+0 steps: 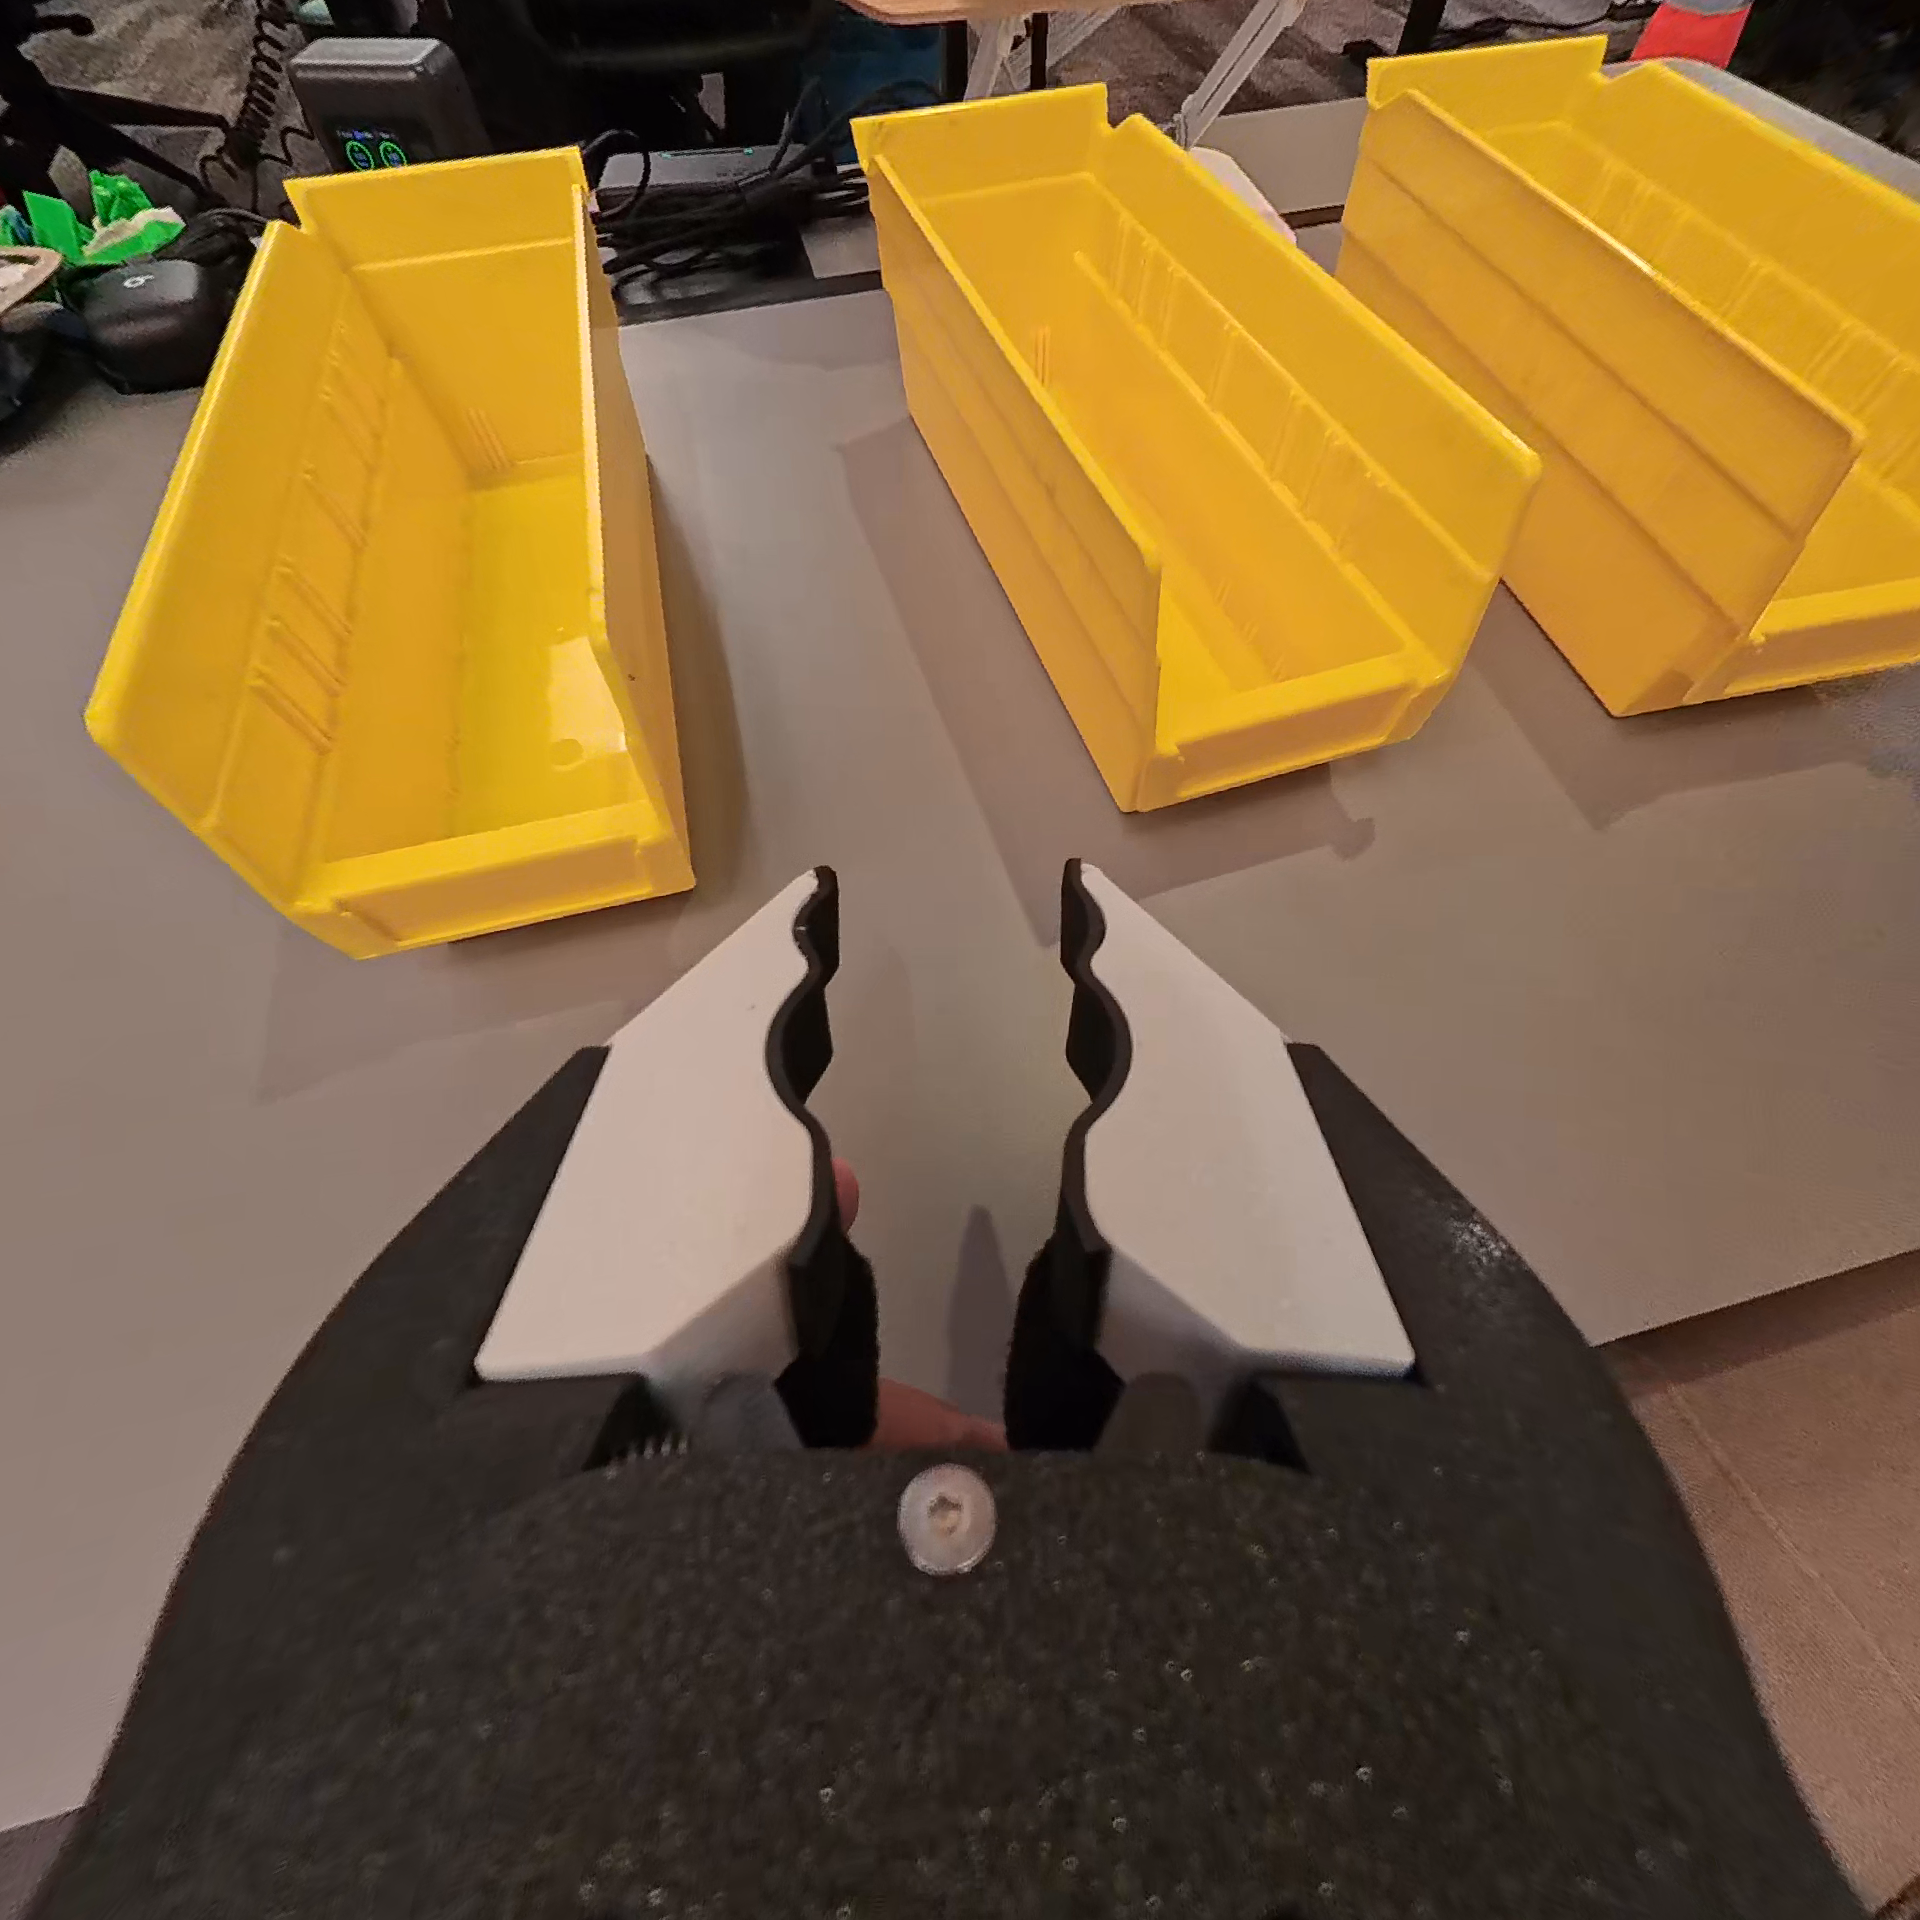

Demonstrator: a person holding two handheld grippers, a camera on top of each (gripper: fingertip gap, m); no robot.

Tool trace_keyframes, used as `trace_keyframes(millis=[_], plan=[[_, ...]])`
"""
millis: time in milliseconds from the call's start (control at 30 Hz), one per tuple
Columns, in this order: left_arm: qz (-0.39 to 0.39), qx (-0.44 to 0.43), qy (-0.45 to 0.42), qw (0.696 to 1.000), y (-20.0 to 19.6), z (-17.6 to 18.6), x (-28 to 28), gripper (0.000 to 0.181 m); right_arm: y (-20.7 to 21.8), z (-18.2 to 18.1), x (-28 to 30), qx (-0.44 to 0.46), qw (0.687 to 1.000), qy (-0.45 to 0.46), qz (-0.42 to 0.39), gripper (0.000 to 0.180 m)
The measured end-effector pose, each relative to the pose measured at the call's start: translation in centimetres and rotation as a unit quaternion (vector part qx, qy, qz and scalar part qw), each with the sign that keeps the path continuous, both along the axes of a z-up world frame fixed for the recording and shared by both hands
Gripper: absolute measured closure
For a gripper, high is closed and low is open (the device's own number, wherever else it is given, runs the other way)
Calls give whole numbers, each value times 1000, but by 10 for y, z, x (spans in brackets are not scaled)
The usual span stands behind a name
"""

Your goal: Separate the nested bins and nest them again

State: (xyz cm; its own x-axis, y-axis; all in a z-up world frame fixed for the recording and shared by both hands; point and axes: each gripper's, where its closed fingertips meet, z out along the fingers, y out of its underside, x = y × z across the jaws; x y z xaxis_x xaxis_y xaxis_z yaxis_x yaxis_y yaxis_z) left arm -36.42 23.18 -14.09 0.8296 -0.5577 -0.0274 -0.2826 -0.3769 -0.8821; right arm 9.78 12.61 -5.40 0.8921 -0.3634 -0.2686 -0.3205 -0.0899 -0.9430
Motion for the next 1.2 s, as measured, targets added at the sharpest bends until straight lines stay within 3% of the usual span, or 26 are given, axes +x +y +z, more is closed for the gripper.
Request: trace_keyframes(millis=[267,700,1200], plan=[[-10,-8,-9,1000,-2,-1,2,141,27,4,-86,-10,998,41,52,177],[-8,-18,-23,1000,-5,-1,-1,143,88,-16,-103,-86,996,30,9,177],[-12,-16,-18,1000,-7,-1,2,144,95,-63,-95,-86,996,9,-10,176]])
